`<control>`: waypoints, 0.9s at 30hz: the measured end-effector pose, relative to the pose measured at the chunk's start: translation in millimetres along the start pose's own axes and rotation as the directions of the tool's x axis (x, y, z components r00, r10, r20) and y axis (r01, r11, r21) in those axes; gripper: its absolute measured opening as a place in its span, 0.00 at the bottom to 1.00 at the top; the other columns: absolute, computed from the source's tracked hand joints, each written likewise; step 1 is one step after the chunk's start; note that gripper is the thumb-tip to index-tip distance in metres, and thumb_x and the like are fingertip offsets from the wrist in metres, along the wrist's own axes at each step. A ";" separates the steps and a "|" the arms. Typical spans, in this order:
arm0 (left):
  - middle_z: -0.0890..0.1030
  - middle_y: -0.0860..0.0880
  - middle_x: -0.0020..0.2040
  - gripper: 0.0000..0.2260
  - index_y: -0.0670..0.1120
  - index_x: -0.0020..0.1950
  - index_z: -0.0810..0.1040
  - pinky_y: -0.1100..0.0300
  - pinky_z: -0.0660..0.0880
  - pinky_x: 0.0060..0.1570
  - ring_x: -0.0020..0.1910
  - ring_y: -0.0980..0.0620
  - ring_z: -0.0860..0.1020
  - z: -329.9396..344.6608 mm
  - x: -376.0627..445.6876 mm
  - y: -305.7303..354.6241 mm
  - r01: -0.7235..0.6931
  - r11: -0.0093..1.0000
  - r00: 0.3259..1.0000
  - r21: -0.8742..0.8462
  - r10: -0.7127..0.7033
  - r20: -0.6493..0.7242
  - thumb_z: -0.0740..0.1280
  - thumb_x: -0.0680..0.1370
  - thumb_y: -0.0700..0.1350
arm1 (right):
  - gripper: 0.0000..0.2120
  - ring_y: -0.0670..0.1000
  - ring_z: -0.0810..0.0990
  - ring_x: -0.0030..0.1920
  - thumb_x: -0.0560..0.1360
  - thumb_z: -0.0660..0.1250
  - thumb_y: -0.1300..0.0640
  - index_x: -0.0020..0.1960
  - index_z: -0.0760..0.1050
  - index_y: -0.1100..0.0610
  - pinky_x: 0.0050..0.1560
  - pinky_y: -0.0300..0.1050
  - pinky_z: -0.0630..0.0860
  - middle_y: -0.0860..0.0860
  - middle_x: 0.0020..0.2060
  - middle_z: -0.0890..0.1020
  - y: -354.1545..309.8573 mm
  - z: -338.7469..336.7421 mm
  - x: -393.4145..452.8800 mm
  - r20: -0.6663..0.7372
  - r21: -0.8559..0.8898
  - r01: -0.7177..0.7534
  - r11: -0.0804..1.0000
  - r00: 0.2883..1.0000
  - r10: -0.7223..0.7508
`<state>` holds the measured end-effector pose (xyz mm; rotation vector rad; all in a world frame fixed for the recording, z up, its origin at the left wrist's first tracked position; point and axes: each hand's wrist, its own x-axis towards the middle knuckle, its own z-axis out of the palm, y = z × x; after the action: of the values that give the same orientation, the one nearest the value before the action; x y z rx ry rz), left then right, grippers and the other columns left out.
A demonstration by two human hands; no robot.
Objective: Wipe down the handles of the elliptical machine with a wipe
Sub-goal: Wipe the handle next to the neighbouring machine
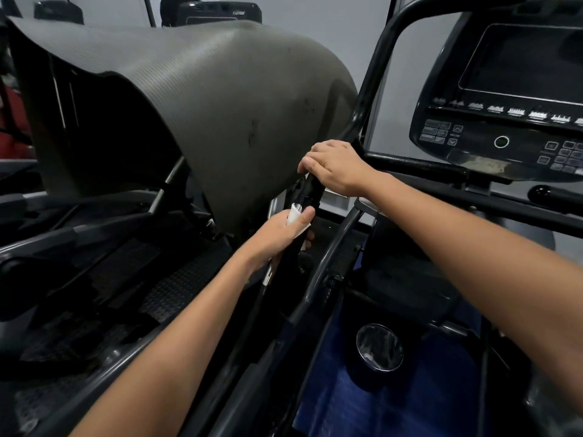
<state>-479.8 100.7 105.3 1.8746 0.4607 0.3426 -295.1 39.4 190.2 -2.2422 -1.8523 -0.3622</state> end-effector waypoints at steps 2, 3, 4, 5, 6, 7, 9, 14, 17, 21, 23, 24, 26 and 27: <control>0.84 0.39 0.44 0.37 0.39 0.47 0.81 0.49 0.79 0.50 0.42 0.42 0.82 0.3 -7.9 -6.2 0.099 0.975 0.993 -0.199 -0.084 0.086 0.52 0.77 0.71 | 0.20 0.51 0.69 0.67 0.85 0.48 0.46 0.58 0.79 0.44 0.70 0.48 0.57 0.47 0.56 0.78 -1.5 2.0 -0.1 -0.015 -0.001 -0.015 1.000 1.000 0.015; 0.83 0.38 0.41 0.40 0.38 0.45 0.81 0.52 0.79 0.46 0.40 0.41 0.82 2.1 -13.9 -10.2 0.158 0.947 0.985 -0.280 -0.132 0.111 0.47 0.77 0.72 | 0.20 0.51 0.69 0.67 0.84 0.47 0.46 0.58 0.79 0.44 0.70 0.48 0.57 0.46 0.56 0.77 -2.1 3.8 -0.5 -0.026 0.000 -0.020 1.000 0.999 0.020; 0.82 0.38 0.38 0.42 0.38 0.44 0.80 0.55 0.80 0.40 0.37 0.42 0.81 3.9 -18.3 -18.3 0.219 0.908 0.975 -0.358 -0.186 0.122 0.43 0.78 0.72 | 0.20 0.51 0.70 0.66 0.84 0.47 0.45 0.58 0.79 0.44 0.70 0.48 0.58 0.46 0.55 0.77 -2.7 5.3 -1.1 -0.037 0.002 -0.024 1.000 0.999 0.024; 0.81 0.39 0.36 0.42 0.38 0.42 0.80 0.58 0.79 0.34 0.34 0.44 0.81 5.4 -24.2 -24.5 0.273 0.872 0.962 -0.405 -0.248 0.114 0.41 0.79 0.70 | 0.20 0.51 0.70 0.65 0.84 0.47 0.45 0.58 0.79 0.44 0.70 0.48 0.58 0.46 0.55 0.77 -3.2 6.7 -1.8 -0.047 0.004 -0.027 1.000 0.999 0.027; 0.81 0.39 0.36 0.41 0.38 0.42 0.81 0.60 0.78 0.31 0.33 0.46 0.81 6.0 -29.8 -33.7 0.306 0.856 0.951 -0.418 -0.294 0.094 0.41 0.80 0.69 | 0.20 0.51 0.70 0.65 0.84 0.48 0.46 0.58 0.79 0.44 0.70 0.48 0.59 0.46 0.55 0.77 -4.3 7.4 -2.4 -0.057 0.006 -0.028 1.000 0.998 0.028; 0.82 0.40 0.37 0.39 0.39 0.42 0.82 0.60 0.77 0.31 0.33 0.48 0.82 5.6 -38.2 -41.4 0.326 0.861 0.944 -0.391 -0.323 0.075 0.43 0.81 0.67 | 0.20 0.51 0.70 0.64 0.84 0.48 0.46 0.58 0.79 0.45 0.70 0.48 0.59 0.46 0.55 0.77 -5.2 7.4 -2.8 -0.064 0.007 -0.028 1.000 0.998 0.029; 0.82 0.44 0.36 0.35 0.42 0.45 0.85 0.61 0.76 0.32 0.31 0.52 0.80 3.8 -54.8 -58.1 0.353 0.878 0.934 -0.324 -0.349 0.072 0.46 0.83 0.64 | 0.19 0.50 0.70 0.64 0.85 0.49 0.47 0.59 0.79 0.46 0.69 0.47 0.58 0.47 0.55 0.77 -7.5 7.2 -3.5 -0.077 0.006 -0.029 1.000 0.997 0.030; 0.84 0.44 0.41 0.33 0.40 0.44 0.82 0.59 0.77 0.46 0.45 0.48 0.83 13.4 -61.2 -59.1 0.333 0.938 0.912 -0.100 -0.347 -0.217 0.46 0.85 0.60 | 0.19 0.50 0.71 0.63 0.85 0.49 0.49 0.60 0.79 0.48 0.68 0.44 0.57 0.48 0.55 0.77 -11.3 7.1 -6.8 -0.120 -0.004 -0.028 1.000 0.992 0.028; 0.84 0.39 0.47 0.32 0.37 0.45 0.81 0.50 0.75 0.55 0.51 0.40 0.81 18.5 -32.7 -37.7 0.296 0.954 0.894 -0.048 -0.294 -0.338 0.47 0.84 0.60 | 0.19 0.50 0.71 0.63 0.85 0.50 0.48 0.61 0.79 0.48 0.68 0.44 0.57 0.48 0.55 0.78 -10.9 6.3 -6.5 -0.118 0.000 -0.018 1.000 0.993 0.018; 0.84 0.42 0.43 0.27 0.41 0.48 0.83 0.58 0.80 0.47 0.42 0.48 0.83 12.7 9.3 6.4 0.278 0.921 0.916 -0.273 -0.339 -0.212 0.50 0.84 0.57 | 0.19 0.52 0.71 0.62 0.85 0.49 0.48 0.60 0.78 0.46 0.68 0.46 0.58 0.47 0.55 0.77 -5.6 7.3 -4.7 -0.104 0.010 -0.007 1.000 0.995 0.008; 0.83 0.43 0.34 0.26 0.39 0.46 0.82 0.64 0.79 0.31 0.31 0.50 0.81 9.7 15.7 23.7 0.273 0.886 0.927 -0.375 -0.347 -0.144 0.51 0.84 0.54 | 0.19 0.52 0.71 0.62 0.85 0.49 0.48 0.60 0.78 0.46 0.68 0.47 0.59 0.47 0.54 0.77 -4.2 8.2 -4.3 -0.101 0.015 0.000 1.000 0.995 0.002; 0.82 0.43 0.33 0.25 0.38 0.46 0.82 0.64 0.77 0.28 0.28 0.50 0.80 9.4 15.2 26.6 0.261 0.875 0.933 -0.408 -0.337 -0.124 0.52 0.84 0.52 | 0.19 0.52 0.71 0.62 0.85 0.49 0.47 0.60 0.78 0.46 0.68 0.47 0.58 0.47 0.54 0.77 -3.4 8.4 -3.8 -0.097 0.019 0.000 1.000 0.995 0.001; 0.81 0.41 0.32 0.23 0.36 0.47 0.81 0.61 0.78 0.29 0.28 0.49 0.79 9.3 9.3 17.0 0.243 0.858 0.942 -0.453 -0.321 -0.102 0.52 0.84 0.50 | 0.19 0.52 0.71 0.62 0.85 0.48 0.47 0.59 0.78 0.45 0.68 0.47 0.59 0.46 0.54 0.77 -1.3 9.1 -3.0 -0.093 0.030 0.005 1.000 0.996 -0.002; 0.82 0.40 0.33 0.22 0.36 0.47 0.81 0.59 0.79 0.32 0.28 0.47 0.79 9.4 4.1 7.7 0.243 0.851 0.941 -0.467 -0.322 -0.098 0.53 0.83 0.49 | 0.19 0.52 0.72 0.62 0.85 0.48 0.47 0.59 0.78 0.45 0.68 0.47 0.59 0.46 0.54 0.77 -0.4 9.6 -2.8 -0.098 0.030 0.009 0.999 0.995 -0.006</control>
<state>-470.8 92.6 109.5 1.3067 0.7048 0.3773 -295.5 39.9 180.2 -2.1577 -1.8053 -0.4334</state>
